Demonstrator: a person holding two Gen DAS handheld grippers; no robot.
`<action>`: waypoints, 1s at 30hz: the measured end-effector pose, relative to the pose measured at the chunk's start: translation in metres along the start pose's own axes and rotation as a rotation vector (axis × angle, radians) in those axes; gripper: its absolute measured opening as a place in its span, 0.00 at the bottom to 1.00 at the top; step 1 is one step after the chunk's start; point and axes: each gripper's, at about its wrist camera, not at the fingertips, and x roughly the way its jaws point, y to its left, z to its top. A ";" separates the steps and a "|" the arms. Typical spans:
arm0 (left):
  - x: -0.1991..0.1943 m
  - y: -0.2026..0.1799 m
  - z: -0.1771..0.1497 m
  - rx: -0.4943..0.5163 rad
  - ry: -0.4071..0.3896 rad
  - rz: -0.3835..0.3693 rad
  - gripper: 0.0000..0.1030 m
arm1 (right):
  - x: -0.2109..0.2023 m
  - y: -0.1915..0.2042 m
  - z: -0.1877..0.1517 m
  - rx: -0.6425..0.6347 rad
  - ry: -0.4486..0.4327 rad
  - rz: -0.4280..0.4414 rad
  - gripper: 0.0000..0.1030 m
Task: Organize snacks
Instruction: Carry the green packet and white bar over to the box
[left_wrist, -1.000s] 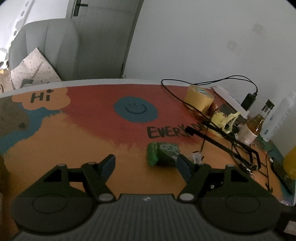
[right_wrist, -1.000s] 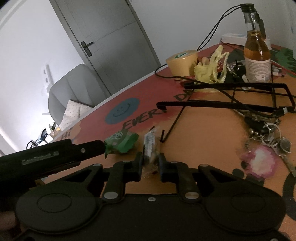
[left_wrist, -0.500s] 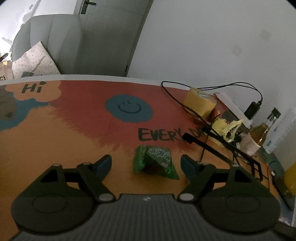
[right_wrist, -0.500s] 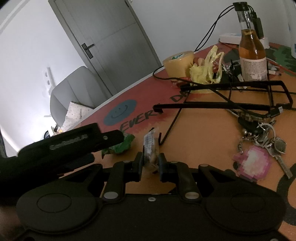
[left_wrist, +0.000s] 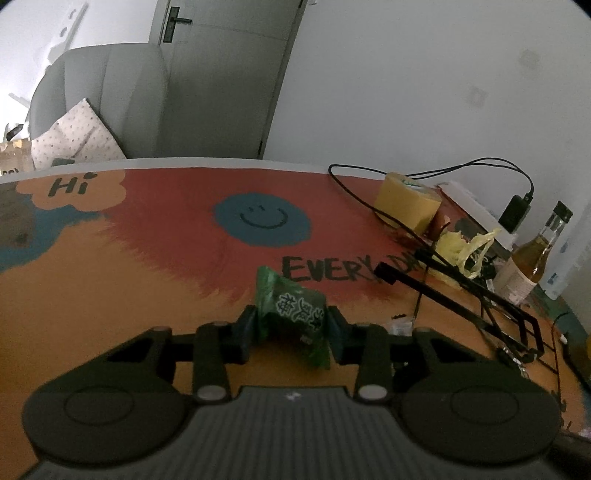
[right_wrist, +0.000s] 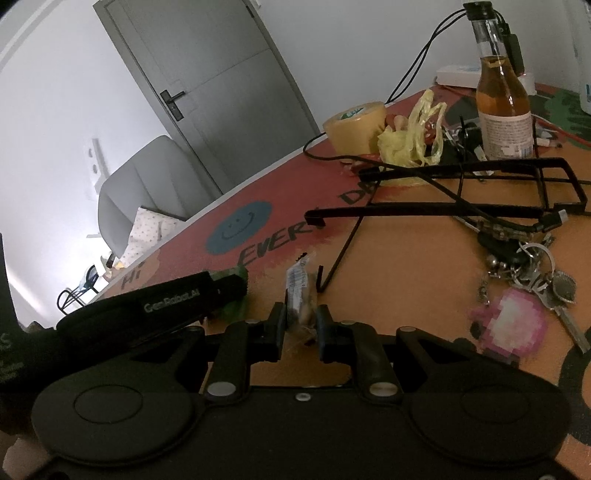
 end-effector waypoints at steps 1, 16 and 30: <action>-0.001 0.001 0.000 0.001 0.002 0.001 0.36 | -0.001 0.001 0.000 0.000 0.000 -0.002 0.16; -0.055 0.022 -0.002 0.004 -0.023 0.001 0.36 | -0.025 0.027 -0.012 -0.025 -0.018 0.006 0.15; -0.128 0.050 -0.005 0.009 -0.087 0.015 0.36 | -0.063 0.067 -0.021 -0.066 -0.067 0.034 0.15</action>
